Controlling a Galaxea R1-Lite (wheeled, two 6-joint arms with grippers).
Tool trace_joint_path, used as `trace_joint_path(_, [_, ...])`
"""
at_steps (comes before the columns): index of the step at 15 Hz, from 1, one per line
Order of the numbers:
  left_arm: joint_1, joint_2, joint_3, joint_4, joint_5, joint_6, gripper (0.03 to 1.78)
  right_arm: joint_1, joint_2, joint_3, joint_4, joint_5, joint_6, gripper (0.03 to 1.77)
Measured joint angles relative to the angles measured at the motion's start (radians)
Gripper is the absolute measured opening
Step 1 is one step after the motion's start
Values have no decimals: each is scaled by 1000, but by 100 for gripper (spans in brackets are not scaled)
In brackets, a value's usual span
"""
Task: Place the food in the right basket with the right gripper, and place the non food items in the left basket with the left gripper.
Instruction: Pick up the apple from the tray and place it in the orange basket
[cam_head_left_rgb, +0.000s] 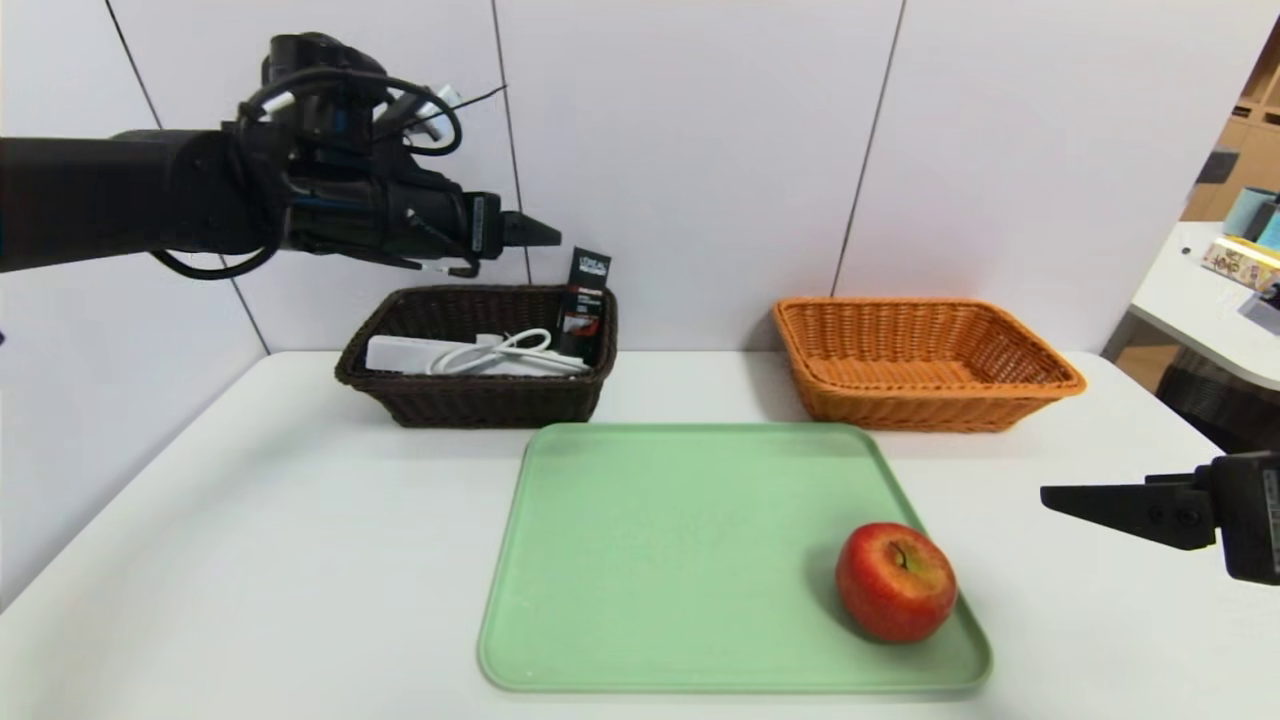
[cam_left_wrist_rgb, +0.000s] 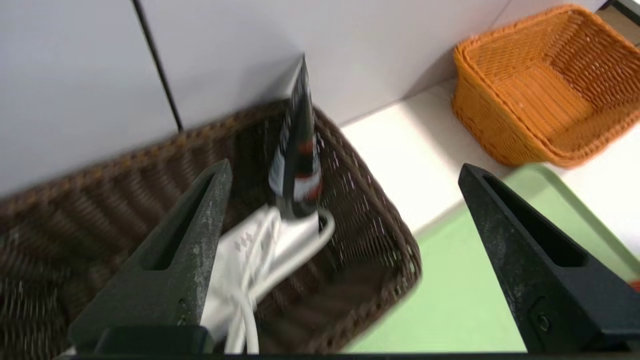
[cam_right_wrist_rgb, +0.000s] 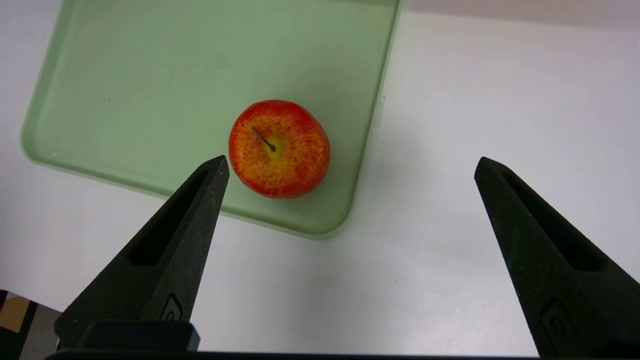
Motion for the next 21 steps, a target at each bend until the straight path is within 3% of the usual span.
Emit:
trace_joint_path(4, [-64,-184,216,166,23,-43,164,64,62,-40,0,-1,2,170])
trace_joint_path(11, [-332,-388,534,193,140,-129,167,212,226,-204,83,-8,3,170])
trace_joint_path(15, [-396,-421,596,193,122,-12,169,229,314,-317,216,-10,3,170])
trace_joint_path(18, [-408,-412,611,179,64,120,169,241,374,-377,297,-13,3,170])
trace_joint_path(21, [-409,-382,613,124,53,185,169,257,422,-416,352,-27,4,170])
